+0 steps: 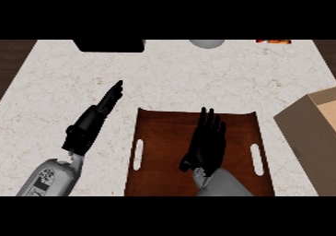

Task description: Pick the bell pepper from the tray and place it in the cardboard box

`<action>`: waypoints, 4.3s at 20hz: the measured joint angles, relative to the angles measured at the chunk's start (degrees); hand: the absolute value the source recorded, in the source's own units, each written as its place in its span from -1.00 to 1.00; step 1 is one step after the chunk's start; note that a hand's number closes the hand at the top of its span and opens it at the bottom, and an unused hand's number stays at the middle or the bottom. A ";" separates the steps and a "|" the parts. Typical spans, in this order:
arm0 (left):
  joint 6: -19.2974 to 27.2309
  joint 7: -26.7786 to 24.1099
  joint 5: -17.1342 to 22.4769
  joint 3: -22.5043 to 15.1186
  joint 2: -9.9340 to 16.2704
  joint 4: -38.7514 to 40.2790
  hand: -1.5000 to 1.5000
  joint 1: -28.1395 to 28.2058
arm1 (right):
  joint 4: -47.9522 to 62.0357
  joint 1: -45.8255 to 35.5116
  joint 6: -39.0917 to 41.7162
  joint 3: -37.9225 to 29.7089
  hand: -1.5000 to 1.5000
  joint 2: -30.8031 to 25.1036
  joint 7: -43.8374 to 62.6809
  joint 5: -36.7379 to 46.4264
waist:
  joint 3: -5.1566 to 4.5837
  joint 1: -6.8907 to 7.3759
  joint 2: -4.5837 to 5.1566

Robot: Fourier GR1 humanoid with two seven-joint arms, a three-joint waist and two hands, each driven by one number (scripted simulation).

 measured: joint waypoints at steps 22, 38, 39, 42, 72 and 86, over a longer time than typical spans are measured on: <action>-2.30 -0.30 -1.95 1.98 -1.74 -0.27 0.00 0.79 | 10.02 -1.36 -3.96 -2.82 1.00 0.24 -1.98 -4.99 | -0.16 -0.15 -0.64; -3.02 0.28 -3.18 4.32 -2.49 -0.16 0.00 1.44 | 7.12 2.22 -3.57 1.26 1.00 -7.99 -16.74 -2.79 | -0.08 -1.54 -1.39; -2.93 0.29 -3.24 4.36 -2.47 -0.02 0.00 1.62 | 5.67 3.42 -3.61 3.04 1.00 -10.12 -20.40 -2.85 | -0.06 -1.83 -1.45; -2.84 0.37 -3.04 4.56 -2.54 0.13 0.00 2.00 | 1.42 6.39 -4.51 8.17 1.00 -16.44 -30.76 -2.57 | 0.05 -2.57 -1.60; -1.33 -0.48 -3.00 7.14 -1.15 -2.18 0.00 6.74 | -40.65 37.24 -40.97 -7.24 1.00 -79.75 -82.35 -46.60 | 0.19 -7.92 -1.25; -2.60 0.17 -3.12 6.52 -1.24 -3.55 0.00 6.50 | -27.99 38.67 -23.78 -30.26 1.00 -84.61 -100.28 -81.33 | 0.18 -5.30 -0.92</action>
